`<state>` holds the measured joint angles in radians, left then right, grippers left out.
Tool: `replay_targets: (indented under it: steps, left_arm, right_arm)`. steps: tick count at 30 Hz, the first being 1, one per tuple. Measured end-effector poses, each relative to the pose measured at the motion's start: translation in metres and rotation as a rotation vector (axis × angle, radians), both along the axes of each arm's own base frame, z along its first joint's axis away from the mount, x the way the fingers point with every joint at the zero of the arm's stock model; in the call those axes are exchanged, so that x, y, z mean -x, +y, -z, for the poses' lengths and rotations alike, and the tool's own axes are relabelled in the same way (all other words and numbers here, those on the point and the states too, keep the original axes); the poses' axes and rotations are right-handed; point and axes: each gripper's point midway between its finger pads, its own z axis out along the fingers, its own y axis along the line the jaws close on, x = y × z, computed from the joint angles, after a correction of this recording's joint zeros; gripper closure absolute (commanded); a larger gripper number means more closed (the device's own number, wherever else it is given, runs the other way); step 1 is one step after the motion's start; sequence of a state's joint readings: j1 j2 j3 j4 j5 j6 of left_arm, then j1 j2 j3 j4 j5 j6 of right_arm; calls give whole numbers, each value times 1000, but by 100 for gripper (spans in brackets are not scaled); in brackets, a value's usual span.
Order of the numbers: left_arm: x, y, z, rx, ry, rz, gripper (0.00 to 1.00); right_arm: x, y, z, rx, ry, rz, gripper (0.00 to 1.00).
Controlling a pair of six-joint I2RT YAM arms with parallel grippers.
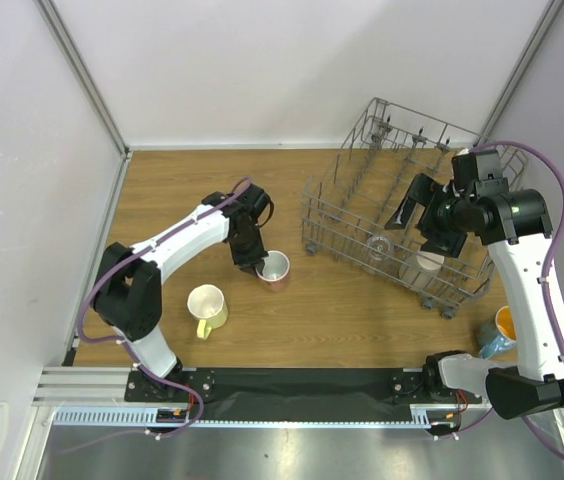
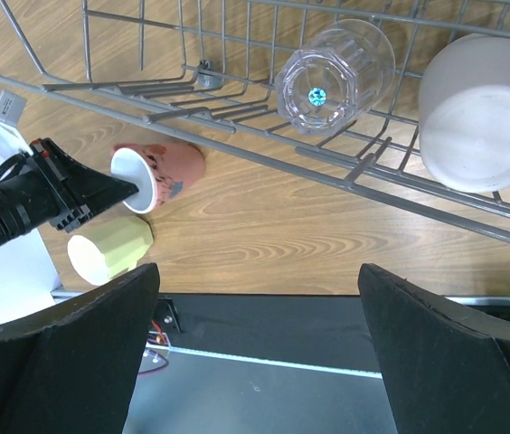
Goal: Load the cups into the dish rack
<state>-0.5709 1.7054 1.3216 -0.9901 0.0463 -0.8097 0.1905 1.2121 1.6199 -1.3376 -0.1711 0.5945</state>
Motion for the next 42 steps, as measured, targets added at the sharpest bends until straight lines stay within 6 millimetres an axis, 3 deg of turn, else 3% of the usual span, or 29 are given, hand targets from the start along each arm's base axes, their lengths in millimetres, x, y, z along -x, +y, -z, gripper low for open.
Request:
replay_targets:
  steps: [2, 13, 21, 27, 34, 42]
  left_arm:
    - [-3, 1, 0, 10, -5, 1, 100]
    - [-6, 8, -18, 44, -72, 47, 100]
    - [4, 1, -32, 135, -108, 124, 100]
    - [10, -12, -61, 243, -145, 148, 100]
    - [16, -24, -108, 388, -209, 150, 99]
    - [32, -9, -178, 585, -322, 98, 100]
  right_arm:
    - [-1, 1, 0, -3, 2, -2, 0]
    - [-3, 4, 0, -23, 4, 2, 0]
    - [-3, 16, 2, -80, 13, -43, 0]
    - [-1, 34, -6, -168, -9, -123, 0]
    - [0, 70, -31, -390, -96, -256, 0]
    - [-6, 101, -75, -596, -217, -400, 0]
